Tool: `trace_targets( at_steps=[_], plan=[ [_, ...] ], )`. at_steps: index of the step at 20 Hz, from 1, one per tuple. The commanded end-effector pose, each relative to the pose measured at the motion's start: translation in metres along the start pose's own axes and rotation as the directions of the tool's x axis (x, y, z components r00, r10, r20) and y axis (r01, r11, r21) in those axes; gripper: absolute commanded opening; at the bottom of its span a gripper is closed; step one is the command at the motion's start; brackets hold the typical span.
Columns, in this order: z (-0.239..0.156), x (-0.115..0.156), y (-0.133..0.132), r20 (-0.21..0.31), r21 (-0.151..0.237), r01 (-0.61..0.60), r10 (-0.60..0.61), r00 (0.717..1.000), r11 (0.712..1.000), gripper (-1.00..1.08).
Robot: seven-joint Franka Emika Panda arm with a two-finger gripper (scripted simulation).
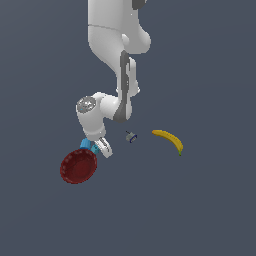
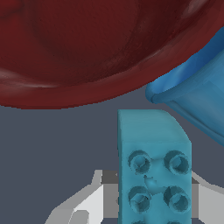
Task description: Pick up a designated object from a clutter of objects.
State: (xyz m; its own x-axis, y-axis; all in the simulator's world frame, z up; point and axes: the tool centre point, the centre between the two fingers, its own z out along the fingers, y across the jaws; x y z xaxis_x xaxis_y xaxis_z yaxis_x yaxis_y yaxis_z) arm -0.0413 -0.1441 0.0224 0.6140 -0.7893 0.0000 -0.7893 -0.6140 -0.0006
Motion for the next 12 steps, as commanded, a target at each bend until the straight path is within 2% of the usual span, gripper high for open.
trace_targets(
  at_steps=[1, 12],
  plan=[
    [0.0, 0.0, 0.0, 0.0, -0.001, -0.001, 0.001, 1.0, 1.0, -1.0],
    [-0.021, 0.0, -0.003, 0.0, 0.0, 0.0, 0.0, 1.0, 1.0, -1.0]
  ],
)
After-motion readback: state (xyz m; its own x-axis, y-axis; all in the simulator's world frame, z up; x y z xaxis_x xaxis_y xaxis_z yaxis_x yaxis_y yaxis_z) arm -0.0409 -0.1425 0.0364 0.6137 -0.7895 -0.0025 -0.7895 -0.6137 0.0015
